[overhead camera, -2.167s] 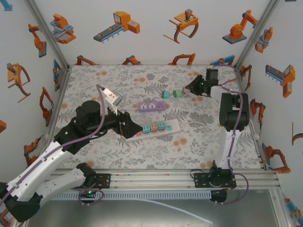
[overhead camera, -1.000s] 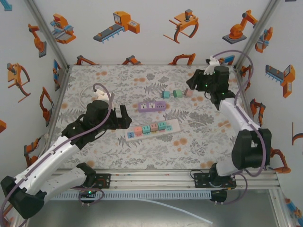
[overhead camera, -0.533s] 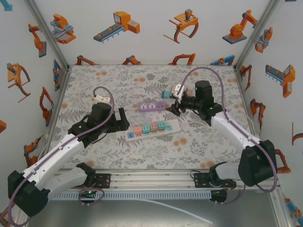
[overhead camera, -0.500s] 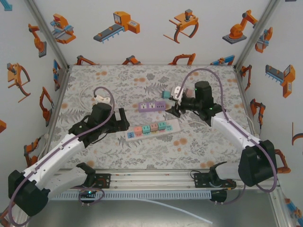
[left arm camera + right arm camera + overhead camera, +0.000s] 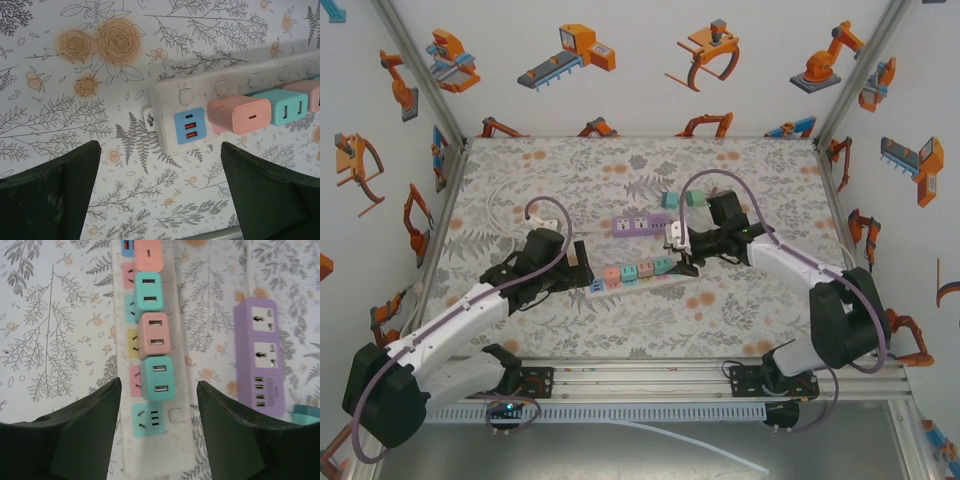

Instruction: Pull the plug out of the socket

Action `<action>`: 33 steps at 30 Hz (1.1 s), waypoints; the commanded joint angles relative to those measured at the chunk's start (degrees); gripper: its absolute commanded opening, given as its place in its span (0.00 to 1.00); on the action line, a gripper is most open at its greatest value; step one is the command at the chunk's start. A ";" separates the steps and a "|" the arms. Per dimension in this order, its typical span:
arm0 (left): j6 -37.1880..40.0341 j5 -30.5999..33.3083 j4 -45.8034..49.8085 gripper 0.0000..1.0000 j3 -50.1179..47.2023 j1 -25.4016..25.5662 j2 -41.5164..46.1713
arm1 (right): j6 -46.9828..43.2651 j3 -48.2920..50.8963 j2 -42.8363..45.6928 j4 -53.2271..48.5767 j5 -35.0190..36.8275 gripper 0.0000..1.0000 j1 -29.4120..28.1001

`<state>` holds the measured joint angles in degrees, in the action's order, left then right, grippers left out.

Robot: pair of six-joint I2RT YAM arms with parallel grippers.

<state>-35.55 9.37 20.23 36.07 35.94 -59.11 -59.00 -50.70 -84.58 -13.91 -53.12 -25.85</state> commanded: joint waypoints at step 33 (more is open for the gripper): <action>-2.69 -0.45 -4.63 0.75 -1.94 0.35 -16.25 | -4.20 -8.31 -10.25 -6.45 0.71 0.23 -3.42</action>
<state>-37.78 6.35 11.88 34.20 35.99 -73.03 -63.05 -56.86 -94.72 -19.14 -48.97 -28.71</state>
